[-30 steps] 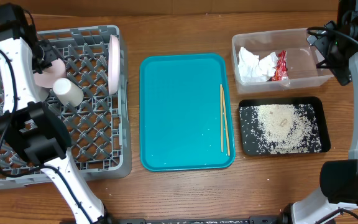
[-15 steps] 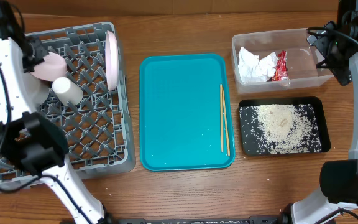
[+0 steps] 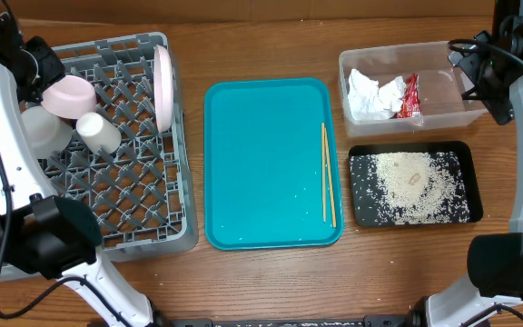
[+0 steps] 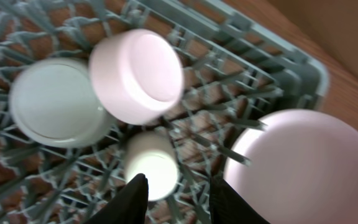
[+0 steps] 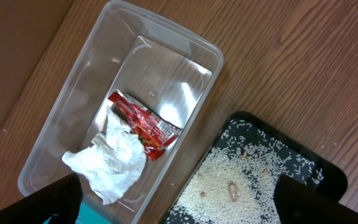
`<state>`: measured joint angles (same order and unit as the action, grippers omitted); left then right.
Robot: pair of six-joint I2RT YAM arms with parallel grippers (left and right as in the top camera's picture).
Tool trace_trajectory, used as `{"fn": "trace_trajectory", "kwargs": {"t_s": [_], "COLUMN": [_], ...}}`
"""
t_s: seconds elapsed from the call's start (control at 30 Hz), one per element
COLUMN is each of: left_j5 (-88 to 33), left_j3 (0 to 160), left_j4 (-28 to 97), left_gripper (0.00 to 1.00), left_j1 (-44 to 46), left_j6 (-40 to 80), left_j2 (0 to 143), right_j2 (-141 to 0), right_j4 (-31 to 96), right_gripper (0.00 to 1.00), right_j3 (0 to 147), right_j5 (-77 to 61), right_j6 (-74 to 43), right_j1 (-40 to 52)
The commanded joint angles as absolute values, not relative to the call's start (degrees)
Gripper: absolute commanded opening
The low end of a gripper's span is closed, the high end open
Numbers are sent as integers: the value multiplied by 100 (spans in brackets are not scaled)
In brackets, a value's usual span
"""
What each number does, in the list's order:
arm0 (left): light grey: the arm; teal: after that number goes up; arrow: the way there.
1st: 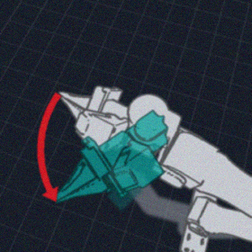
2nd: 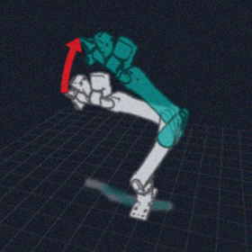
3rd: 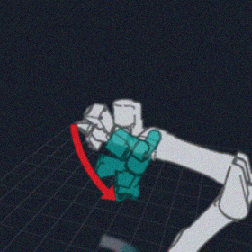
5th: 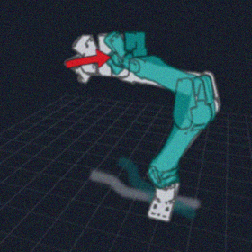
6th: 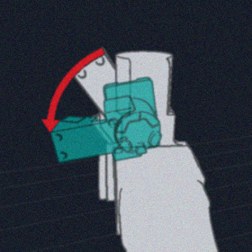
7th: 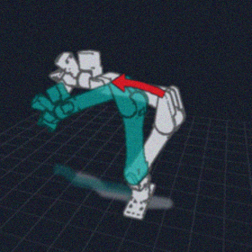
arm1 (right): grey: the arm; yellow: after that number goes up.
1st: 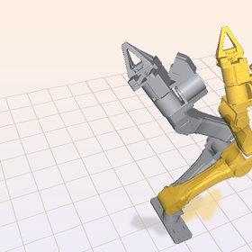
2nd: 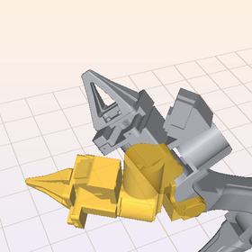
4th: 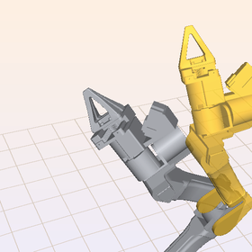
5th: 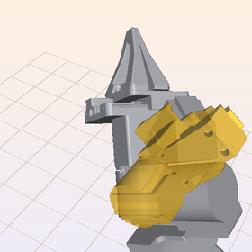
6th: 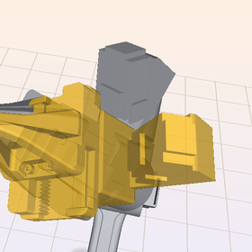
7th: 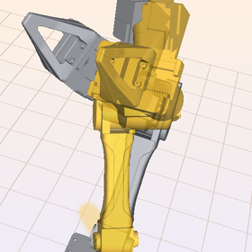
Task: Sort waste into correct bins and load items into the dishwasher
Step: 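Lift the left gripper out of the rack and withdraw it leftward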
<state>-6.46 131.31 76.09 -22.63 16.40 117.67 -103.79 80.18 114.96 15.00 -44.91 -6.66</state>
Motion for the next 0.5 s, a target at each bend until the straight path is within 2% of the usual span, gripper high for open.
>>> {"fn": "trace_trajectory", "kwargs": {"t_s": [0.0, 0.1, 0.17, 0.2, 0.23, 0.27, 0.47], "left_j5": [-1514, -1516, -1509, -1511, -1509, -1507, -1509], "left_j3": [13227, 13227, 13227, 13227, 13227, 13227, 13225], "left_j4": [7837, 8095, 8287, 8381, 8495, 8611, 9487], "left_gripper": [37, 41, 46, 52, 68, 100, 100], "left_j1": [-2292, -2279, -2276, -2276, -2276, -2276, -2241], "left_j6": [1669, 1671, 1658, 1627, 1629, 1629, 1632], "left_j2": [11002, 10678, 10479, 10403, 10324, 10269, 10235], "right_j2": [-10335, -10335, -10335, -10335, -10335, -10335, -10335], "right_j4": [8003, 8003, 8003, 8003, 8003, 8003, 8003], "right_gripper": [100, 100, 100, 100, 100, 100, 100], "right_j3": [11555, 11555, 11555, 11555, 11555, 11555, 11555], "right_j5": [1538, 1538, 1538, 1538, 1538, 1538, 1538], "right_j6": [-4453, -4453, -4453, -4453, -4453, -4453, -4453], "right_j1": [-661, -661, -661, -661, -661, -661, -661]}}
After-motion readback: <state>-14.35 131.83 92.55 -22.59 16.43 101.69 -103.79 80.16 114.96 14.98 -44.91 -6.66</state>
